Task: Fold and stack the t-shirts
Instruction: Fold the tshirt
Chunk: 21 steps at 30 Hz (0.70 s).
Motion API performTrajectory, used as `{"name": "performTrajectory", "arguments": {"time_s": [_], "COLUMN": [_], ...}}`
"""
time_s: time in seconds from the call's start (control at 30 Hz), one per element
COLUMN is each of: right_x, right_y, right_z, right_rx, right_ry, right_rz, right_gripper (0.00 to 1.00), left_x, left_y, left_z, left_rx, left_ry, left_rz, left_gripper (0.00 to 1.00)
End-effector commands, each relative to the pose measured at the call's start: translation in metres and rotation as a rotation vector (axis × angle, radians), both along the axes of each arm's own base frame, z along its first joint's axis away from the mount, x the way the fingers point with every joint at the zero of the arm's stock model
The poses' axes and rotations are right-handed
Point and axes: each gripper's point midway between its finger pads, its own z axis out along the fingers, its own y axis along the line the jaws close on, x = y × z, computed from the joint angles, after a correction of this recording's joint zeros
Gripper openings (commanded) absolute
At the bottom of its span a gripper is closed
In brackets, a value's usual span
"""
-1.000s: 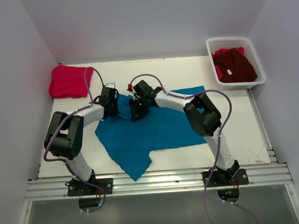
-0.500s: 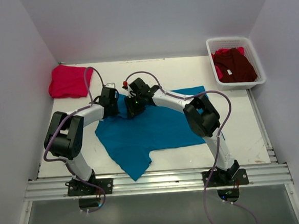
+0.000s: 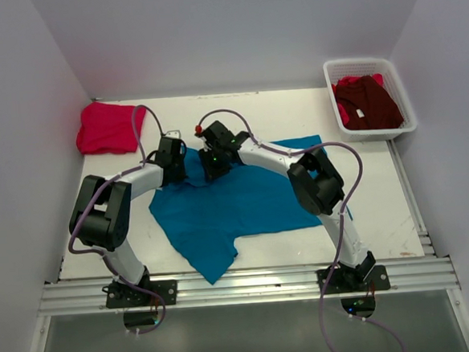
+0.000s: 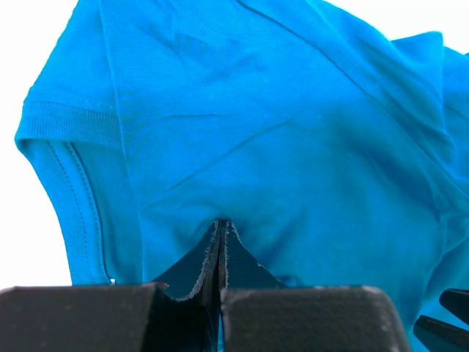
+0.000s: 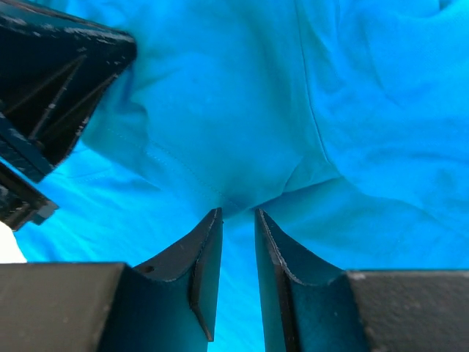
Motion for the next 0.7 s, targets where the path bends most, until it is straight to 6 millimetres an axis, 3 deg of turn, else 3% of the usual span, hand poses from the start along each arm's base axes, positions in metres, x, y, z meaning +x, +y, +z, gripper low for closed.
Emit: {"name": "performTrajectory", "arguments": {"time_s": [0.0,0.17,0.37,0.67], "right_x": [0.000,-0.008,-0.011,-0.005], "right_y": [-0.006,-0.006,-0.003,0.006], "right_z": [-0.001,0.005,-0.001,0.022], "right_rx": [-0.028,-0.002,-0.012,0.021], "right_ry": [-0.018,-0.022,-0.012,-0.050], "right_rz": [-0.002,0.017,0.034,0.052], "right_gripper": [0.28,0.33,0.38,0.38], "left_x": [-0.010,-0.009,-0.010,-0.010], "left_y": [0.009,0.009,0.009,0.009], "left_z": [-0.013,-0.011,-0.012,-0.012], "left_rx": [0.022,0.022,0.018,0.020], "left_ry": [0.043,0.037,0.041,0.040], "left_rz": [0.018,0.019,0.020,0.020], "left_gripper": [0.00,0.00,0.00,0.00]}}
